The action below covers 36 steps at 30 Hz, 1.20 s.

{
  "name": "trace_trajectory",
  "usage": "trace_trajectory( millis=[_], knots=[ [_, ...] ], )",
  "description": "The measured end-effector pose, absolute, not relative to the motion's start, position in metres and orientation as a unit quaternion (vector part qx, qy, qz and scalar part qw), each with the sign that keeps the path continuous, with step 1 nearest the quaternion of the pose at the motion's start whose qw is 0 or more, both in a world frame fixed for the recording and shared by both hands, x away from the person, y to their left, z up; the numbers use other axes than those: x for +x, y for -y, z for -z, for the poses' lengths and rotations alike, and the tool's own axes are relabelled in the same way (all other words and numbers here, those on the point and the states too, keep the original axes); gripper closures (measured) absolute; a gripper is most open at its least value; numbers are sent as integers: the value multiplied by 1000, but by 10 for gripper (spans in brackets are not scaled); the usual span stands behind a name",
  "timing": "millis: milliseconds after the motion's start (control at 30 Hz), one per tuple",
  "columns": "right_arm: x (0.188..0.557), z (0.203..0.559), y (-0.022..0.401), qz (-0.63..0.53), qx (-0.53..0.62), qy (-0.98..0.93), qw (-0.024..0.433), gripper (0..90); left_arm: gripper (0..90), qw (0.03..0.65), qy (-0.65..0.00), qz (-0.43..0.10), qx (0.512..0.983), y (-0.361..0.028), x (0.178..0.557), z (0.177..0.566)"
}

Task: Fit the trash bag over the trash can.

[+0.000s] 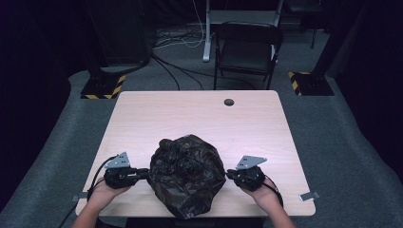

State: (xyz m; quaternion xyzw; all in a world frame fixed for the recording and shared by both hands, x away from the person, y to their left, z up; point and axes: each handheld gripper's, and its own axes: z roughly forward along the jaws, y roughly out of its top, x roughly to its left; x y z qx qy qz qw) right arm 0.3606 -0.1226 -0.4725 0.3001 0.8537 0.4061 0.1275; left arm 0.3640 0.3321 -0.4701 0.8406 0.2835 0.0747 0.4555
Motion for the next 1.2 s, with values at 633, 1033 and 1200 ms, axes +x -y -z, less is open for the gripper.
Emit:
trace_trajectory(
  millis=[633,1033,1200],
  knots=[
    [353,394,119,-519,270,-802,125,546,387,536,-260,-106,796,-313,355,400],
    [356,369,73,-550,212,-801,105,470,366,554,-212,-96,799,-276,363,373],
    [356,374,60,-545,199,-809,94,470,365,542,-196,-82,813,-258,364,379]
  ],
)
